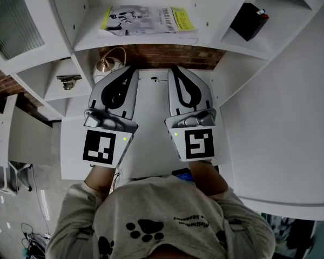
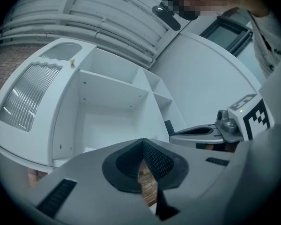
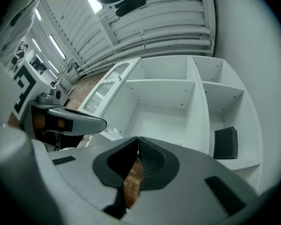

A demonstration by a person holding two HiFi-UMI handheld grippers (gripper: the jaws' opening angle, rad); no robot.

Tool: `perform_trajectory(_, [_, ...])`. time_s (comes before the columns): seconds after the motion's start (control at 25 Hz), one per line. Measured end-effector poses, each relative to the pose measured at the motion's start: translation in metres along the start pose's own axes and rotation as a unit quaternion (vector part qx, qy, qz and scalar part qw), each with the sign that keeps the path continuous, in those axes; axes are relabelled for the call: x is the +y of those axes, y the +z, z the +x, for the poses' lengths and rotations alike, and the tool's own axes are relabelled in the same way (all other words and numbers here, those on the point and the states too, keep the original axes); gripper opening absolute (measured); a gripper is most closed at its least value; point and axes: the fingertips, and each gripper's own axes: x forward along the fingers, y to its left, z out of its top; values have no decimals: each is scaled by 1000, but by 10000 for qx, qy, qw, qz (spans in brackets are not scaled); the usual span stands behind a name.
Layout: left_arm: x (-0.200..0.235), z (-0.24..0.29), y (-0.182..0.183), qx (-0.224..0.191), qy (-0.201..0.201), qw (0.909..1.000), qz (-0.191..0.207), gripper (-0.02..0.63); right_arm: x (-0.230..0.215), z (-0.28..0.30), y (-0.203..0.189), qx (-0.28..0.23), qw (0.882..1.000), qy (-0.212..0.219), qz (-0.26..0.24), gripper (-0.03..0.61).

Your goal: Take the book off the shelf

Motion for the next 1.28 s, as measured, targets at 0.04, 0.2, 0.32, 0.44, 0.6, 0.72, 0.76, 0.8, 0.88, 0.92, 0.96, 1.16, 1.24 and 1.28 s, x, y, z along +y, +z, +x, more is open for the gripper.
perform_trajectory(0.04, [3, 3, 0, 19, 3, 10000, 82, 7, -1, 4, -1, 6, 10000, 15, -38, 18])
perform_trajectory(0.2, [11, 18, -2, 208, -125, 9976, 653, 7, -5, 18, -3, 39, 9996, 122, -239, 18])
perform_trajectory(0.32, [12, 30, -3, 336, -249, 9927, 1131, 8, -9, 28, -7, 132, 9982, 206, -539, 18])
perform_trajectory(0.44, [16, 39, -5, 457, -315, 9878, 1454, 8, -10, 37, -16, 378, 9929, 294, -1086, 18])
perform_trajectory(0.6, [26, 47, -9, 661, -232, 9767, 2027, 8, -13, 46, -19, 497, 9868, 345, -1503, 18])
perform_trajectory(0.72, [31, 52, -11, 794, -197, 9696, 2307, 8, -18, 50, -16, 511, 9842, 356, -1659, 18])
perform_trajectory(0.76, [32, 53, -12, 831, -208, 9684, 2342, 8, -19, 51, -16, 534, 9828, 357, -1734, 18])
perform_trajectory(0.8, [33, 54, -13, 868, -216, 9670, 2386, 8, -19, 53, -15, 557, 9810, 360, -1825, 18])
perform_trajectory(0.88, [35, 58, -15, 955, -197, 9616, 2565, 8, -19, 55, -16, 613, 9770, 382, -2008, 18])
perform_trajectory(0.92, [36, 59, -16, 1008, -178, 9577, 2691, 8, -18, 56, -16, 645, 9750, 401, -2090, 18])
perform_trajectory(0.96, [36, 61, -17, 1063, -169, 9535, 2815, 8, -17, 57, -16, 664, 9731, 426, -2165, 18])
perform_trajectory(1.16, [33, 68, -20, 1280, -297, 9363, 3258, 9, -16, 62, -16, 799, 9624, 547, -2536, 19])
perform_trajectory(1.24, [31, 70, -20, 1341, -356, 9305, 3389, 9, -15, 65, -18, 872, 9550, 624, -2765, 21])
perform_trajectory(1.28, [31, 71, -20, 1376, -392, 9275, 3454, 9, -14, 66, -18, 905, 9515, 677, -2860, 33])
